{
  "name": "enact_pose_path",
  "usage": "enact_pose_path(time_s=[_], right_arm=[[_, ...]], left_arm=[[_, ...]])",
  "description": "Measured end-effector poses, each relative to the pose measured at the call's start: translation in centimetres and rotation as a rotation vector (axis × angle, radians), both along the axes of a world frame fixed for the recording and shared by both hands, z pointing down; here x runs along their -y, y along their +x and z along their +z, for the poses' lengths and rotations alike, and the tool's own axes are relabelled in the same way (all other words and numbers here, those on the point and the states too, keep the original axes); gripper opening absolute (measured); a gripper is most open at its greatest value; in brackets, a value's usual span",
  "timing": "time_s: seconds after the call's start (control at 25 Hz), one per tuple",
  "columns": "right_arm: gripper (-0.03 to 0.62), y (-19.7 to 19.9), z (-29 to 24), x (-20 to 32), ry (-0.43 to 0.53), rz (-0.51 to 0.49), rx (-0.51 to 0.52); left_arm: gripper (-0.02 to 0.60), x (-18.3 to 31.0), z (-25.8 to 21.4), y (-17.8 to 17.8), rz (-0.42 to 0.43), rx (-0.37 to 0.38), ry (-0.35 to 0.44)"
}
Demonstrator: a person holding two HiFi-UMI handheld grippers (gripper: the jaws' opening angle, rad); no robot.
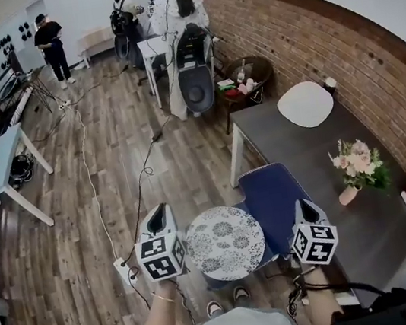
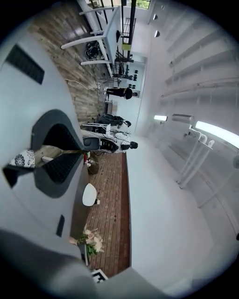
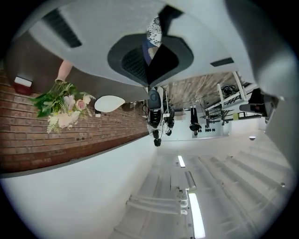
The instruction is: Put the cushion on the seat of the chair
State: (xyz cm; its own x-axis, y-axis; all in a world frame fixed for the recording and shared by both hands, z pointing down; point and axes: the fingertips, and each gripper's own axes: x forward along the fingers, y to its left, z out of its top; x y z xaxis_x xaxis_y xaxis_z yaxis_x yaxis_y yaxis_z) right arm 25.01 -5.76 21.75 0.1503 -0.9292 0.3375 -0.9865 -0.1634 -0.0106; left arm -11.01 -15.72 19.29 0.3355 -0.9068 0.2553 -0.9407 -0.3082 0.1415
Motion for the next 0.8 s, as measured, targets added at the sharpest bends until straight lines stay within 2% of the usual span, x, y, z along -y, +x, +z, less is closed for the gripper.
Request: enact_pose_path(time_s=[0.32,0.52,0.8], right_arm=[[0.003,0.1,0.6,1.7,-0.015,-0.033,0.042],[0.003,0.5,-0.4,2.7,0.036,-0.032,0.032],[0.002,1.3,0.1,3.1,0.026,-0.037,0.057]], left_arm=[[0.02,1.2,1.1,0.7,-0.022,-0.008,-0.032],[0.02,2.0,1.3,1.6,-0.02,0.0,-0.038],[0.02,2.4,1.9,3.1,-0.017,-0.014,-0.052]])
